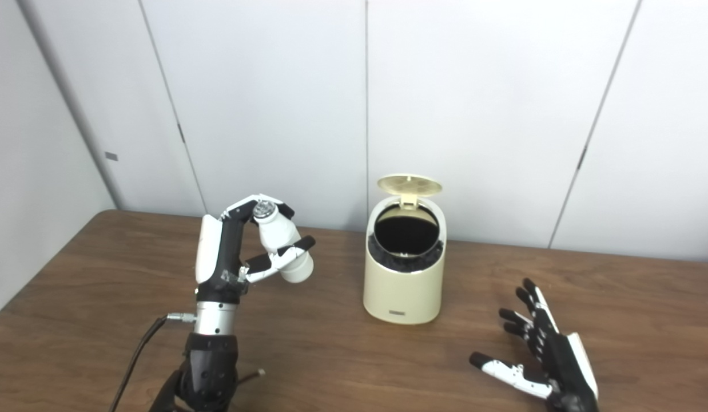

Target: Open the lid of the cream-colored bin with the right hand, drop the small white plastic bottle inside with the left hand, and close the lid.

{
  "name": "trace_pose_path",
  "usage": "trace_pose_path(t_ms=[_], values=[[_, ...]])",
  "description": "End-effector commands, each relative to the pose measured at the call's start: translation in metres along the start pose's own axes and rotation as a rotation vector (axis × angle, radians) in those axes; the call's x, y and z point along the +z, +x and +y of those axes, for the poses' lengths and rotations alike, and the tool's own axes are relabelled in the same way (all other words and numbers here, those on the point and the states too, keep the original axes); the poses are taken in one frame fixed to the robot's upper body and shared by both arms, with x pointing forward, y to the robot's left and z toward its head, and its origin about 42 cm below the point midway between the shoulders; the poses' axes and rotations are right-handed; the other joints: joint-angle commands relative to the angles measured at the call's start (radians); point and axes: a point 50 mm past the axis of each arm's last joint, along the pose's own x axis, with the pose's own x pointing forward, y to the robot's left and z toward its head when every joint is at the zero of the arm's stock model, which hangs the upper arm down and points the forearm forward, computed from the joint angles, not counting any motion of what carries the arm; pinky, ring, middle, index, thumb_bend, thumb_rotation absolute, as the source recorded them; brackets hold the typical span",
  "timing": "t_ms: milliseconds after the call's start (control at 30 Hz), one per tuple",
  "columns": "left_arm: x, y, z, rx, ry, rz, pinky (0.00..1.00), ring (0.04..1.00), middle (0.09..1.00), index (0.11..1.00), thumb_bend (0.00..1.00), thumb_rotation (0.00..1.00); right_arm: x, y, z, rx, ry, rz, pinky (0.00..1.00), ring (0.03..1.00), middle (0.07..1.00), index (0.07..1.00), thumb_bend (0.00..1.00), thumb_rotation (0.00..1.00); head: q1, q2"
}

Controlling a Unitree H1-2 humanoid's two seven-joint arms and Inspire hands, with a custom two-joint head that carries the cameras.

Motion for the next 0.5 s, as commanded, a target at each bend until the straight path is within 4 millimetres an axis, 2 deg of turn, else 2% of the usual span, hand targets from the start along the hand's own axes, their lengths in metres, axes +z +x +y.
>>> trace_pose_path(t_ms=[0, 267, 467], values=[[0.02, 0.028, 0.002, 0.031, -0.022, -0.106, 0.39, 0.423, 0.513, 0.512, 0.5, 0.0, 0.013, 0.01, 0.002, -0.006, -0.001, -0.096, 0.79, 0.817, 0.954, 0.965, 0.72, 0.17, -0.017, -0.004], [0.044, 0.048, -0.025, 0.02, -0.062, -0.211, 0.38, 0.414, 0.509, 0.52, 0.5, 0.0, 0.009, 0.011, 0.008, 0.0, 0.018, -0.091, 0.79, 0.828, 0.959, 0.964, 0.73, 0.18, -0.047, -0.015], [0.052, 0.059, -0.045, 0.01, -0.101, -0.247, 0.37, 0.412, 0.512, 0.518, 0.5, 0.0, 0.006, 0.011, 0.011, -0.01, 0.024, -0.096, 0.79, 0.83, 0.958, 0.962, 0.74, 0.2, -0.067, -0.023]])
